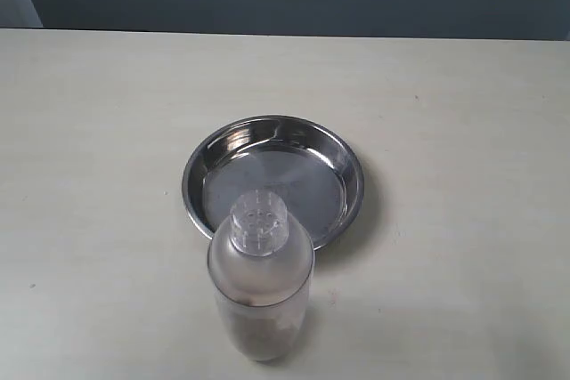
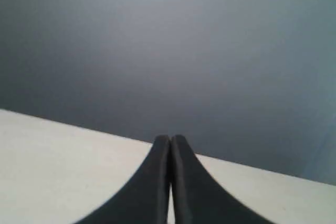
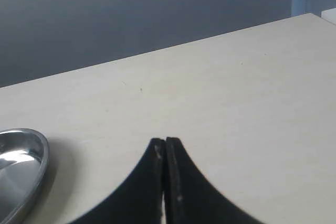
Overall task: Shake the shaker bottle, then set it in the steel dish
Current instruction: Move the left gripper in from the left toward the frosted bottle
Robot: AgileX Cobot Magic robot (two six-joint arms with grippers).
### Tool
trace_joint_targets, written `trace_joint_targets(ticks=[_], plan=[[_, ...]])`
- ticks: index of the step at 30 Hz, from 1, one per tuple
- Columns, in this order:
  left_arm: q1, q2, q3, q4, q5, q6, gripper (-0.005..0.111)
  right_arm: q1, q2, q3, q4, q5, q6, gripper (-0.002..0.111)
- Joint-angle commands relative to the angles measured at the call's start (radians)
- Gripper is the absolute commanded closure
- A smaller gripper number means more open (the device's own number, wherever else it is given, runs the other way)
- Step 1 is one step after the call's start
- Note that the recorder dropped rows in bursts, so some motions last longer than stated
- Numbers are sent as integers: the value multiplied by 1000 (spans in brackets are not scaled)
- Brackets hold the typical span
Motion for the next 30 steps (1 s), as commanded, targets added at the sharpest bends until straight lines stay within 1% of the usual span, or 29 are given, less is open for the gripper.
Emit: trace_joint_targets(ticks=[1,5,8,10,12,13,17,19,20,21,23,24,25,28,29,30], plan=[[-43,150,-99,102,-46,0,106,4,-5,2,-2,-8,-2,109],[-63,328,-200,239,-53,0,106,4,-5,2,-2,-8,-2,109],[-86,430,-254,241,-95,0,106,4,-5,2,-2,-8,-2,109],[-103,481,-281,244,-97,0,106,4,-5,2,-2,-8,-2,109],[-114,513,-294,264,-76,0,106,4,-5,2,-2,-8,-2,109],[-120,528,-299,298,-78,0,106,4,-5,2,-2,-8,-2,109],[-124,562,-301,405,-118,0,106,4,-5,2,-2,-8,-2,109],[-124,566,-301,417,-128,0,103,4,-5,2,-2,-8,-2,109],[-124,566,-301,417,-128,0,99,4,-5,2,-2,-8,-2,109],[-124,566,-301,416,-128,0,92,4,-5,2,-2,-8,-2,109],[-124,566,-301,416,-128,-7,76,4,-5,2,-2,-8,-2,109],[-124,566,-301,408,-117,-7,63,4,-5,2,-2,-8,-2,109],[-124,566,-301,408,-102,-7,53,4,-5,2,-2,-8,-2,109],[-124,566,-301,408,-60,-7,12,4,-5,2,-2,-8,-2,109],[-124,566,-301,408,-58,-7,1,4,-5,2,-2,-8,-2,109],[-131,570,-301,416,-48,-36,1,4,-5,2,-2,-8,-2,109]])
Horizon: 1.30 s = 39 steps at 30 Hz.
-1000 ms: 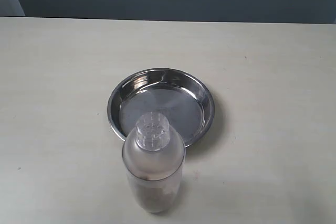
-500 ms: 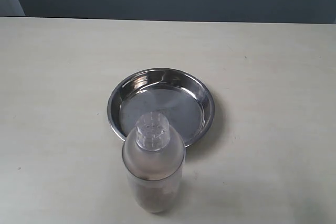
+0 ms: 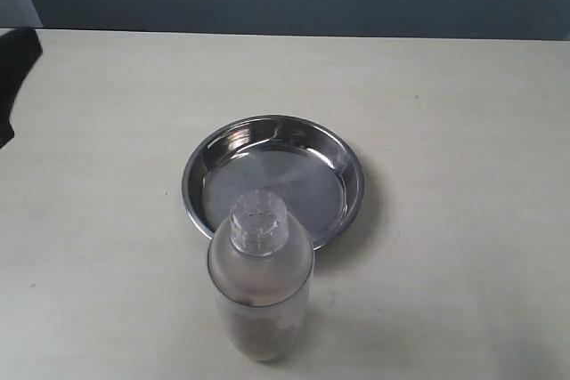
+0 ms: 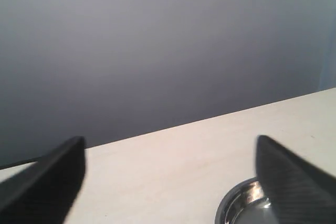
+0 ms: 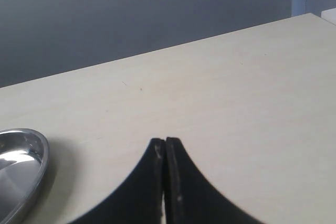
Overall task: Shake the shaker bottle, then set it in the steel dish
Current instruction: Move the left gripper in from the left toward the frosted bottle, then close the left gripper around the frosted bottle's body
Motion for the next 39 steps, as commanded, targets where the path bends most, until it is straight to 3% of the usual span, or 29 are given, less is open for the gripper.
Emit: trace_joint_targets(ticks=[1,5,8,12,15,18,20,31,39], plan=[[-30,8,-6,26,38,-59,1,4,-5,2,-2,-8,-4,109],[-95,12,9,46,14,-90,1,4,-5,2,-2,-8,-4,109],[-135,24,66,46,-122,-104,1,4,-5,2,-2,-8,-4,109],[-141,68,150,67,-302,-185,1,4,-5,2,-2,-8,-4,109],[-141,175,201,223,-520,-323,3,4,-5,2,-2,-8,-4,109],[-141,220,201,317,-612,-371,9,4,-5,2,-2,-8,-4,109],[-141,233,201,400,-745,-451,10,4,-5,2,-2,-8,-4,109],[-141,417,180,653,-890,-615,10,4,-5,2,-2,-8,-4,109],[-141,576,131,782,-1022,-620,10,4,-5,2,-2,-8,-4,109]])
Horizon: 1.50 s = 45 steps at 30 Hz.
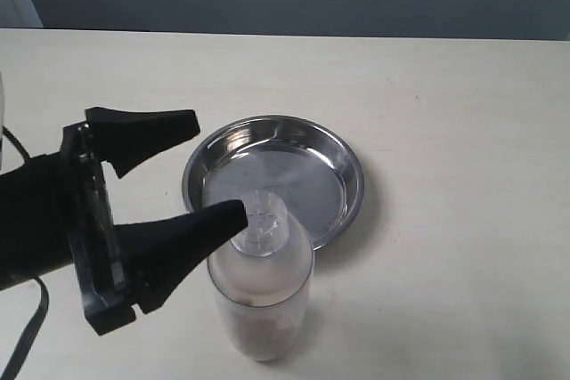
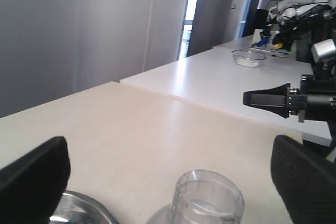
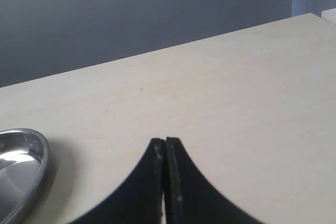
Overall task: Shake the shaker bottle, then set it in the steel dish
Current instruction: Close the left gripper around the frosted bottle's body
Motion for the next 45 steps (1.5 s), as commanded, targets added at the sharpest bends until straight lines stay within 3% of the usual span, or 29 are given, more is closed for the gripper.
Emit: trace_joint_targets(ticks=[1,15,36,45], plan=[[-4,88,-35,84,-87,-9,10,4,-5,2,-2,-8,-3,109],[-4,319,-119,215,-103,39,10,4,-5,2,-2,-8,-3,109],[-4,405,-127,214,-103,121,11,4,-5,2,-2,-8,-3,109],[-4,488,-127,212,-103,146,19,4,-5,2,-2,-8,-3,109]])
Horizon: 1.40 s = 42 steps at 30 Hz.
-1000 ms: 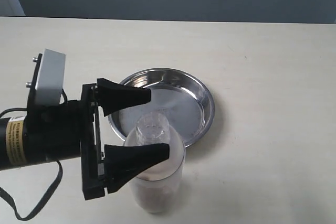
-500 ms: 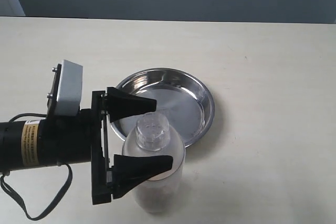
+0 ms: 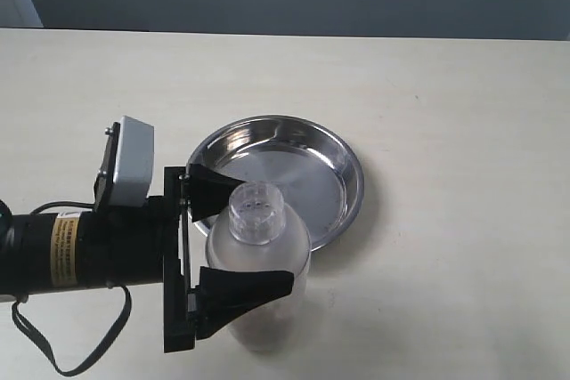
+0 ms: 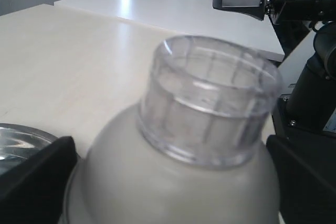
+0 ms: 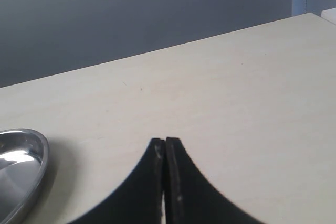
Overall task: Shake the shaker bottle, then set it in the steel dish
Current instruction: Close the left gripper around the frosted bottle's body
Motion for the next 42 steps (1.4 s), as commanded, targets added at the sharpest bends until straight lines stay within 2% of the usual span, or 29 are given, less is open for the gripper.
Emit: trace_joint_targets(ticks=[1,5,13,36,42], plan=[[-2,26,-3,-9,6,18,19,4,-5,2,-2,-8,-3,109],[-2,29,-3,-11,6,18,19,4,-5,2,-2,-8,-3,109],[-54,121,-3,-63,6,71,19,4,-5,2,-2,-8,-3,109],[-54,200,-3,-65,6,122,19,4,-5,2,-2,-8,-3,109],[-54,202,-3,-67,6,126,24,4,-5,2,-2,-8,-3,109]])
